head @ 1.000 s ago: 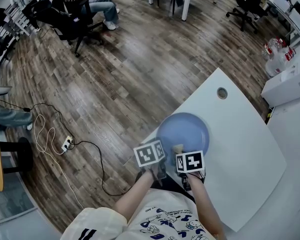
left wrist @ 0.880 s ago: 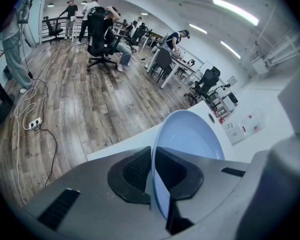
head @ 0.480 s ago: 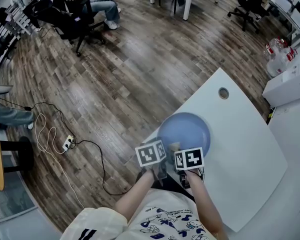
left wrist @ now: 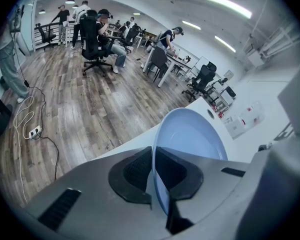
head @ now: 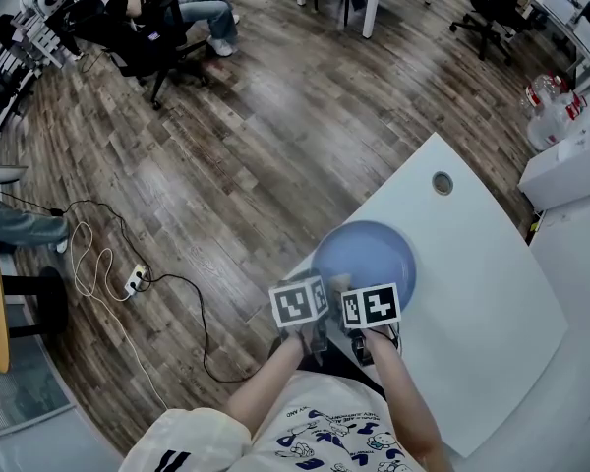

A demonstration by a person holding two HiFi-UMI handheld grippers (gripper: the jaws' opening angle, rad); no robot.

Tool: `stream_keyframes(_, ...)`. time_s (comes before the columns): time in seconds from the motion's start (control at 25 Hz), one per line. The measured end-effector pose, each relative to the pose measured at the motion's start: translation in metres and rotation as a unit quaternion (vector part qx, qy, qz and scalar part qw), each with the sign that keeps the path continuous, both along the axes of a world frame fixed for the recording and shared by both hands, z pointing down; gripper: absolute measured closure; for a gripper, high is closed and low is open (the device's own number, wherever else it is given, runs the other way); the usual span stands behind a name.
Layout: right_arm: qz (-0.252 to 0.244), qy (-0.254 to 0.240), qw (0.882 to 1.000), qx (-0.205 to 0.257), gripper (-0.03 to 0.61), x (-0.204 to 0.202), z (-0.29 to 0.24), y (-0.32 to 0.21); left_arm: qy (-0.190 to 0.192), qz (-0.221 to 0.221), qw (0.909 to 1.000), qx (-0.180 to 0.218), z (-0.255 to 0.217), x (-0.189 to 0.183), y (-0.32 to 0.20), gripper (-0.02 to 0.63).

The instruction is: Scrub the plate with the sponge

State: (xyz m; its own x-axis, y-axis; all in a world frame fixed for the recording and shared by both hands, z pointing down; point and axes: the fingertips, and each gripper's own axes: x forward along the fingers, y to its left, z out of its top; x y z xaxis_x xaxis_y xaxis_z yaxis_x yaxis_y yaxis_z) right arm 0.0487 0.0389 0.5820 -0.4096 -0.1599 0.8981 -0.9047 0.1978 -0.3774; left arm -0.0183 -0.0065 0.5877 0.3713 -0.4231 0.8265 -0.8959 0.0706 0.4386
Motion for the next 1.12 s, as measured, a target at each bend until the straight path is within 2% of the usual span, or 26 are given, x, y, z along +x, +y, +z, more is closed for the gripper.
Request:
stream_keyframes(0.52, 0.003, -0.019, 1.000, 0.012, 0.463, -0.007, 0.001, -0.021, -0.003, 0.022, 0.9998, 0.002, 0.001, 0.003, 0.000, 0.589)
stream_keyframes(1.12, 0.014, -0.025, 0.998, 0.051, 0.463, -0.011, -0.001, -0.049, -0.002, 0.025, 0.9997, 0.003, 0.000, 0.001, -0.001, 0.589)
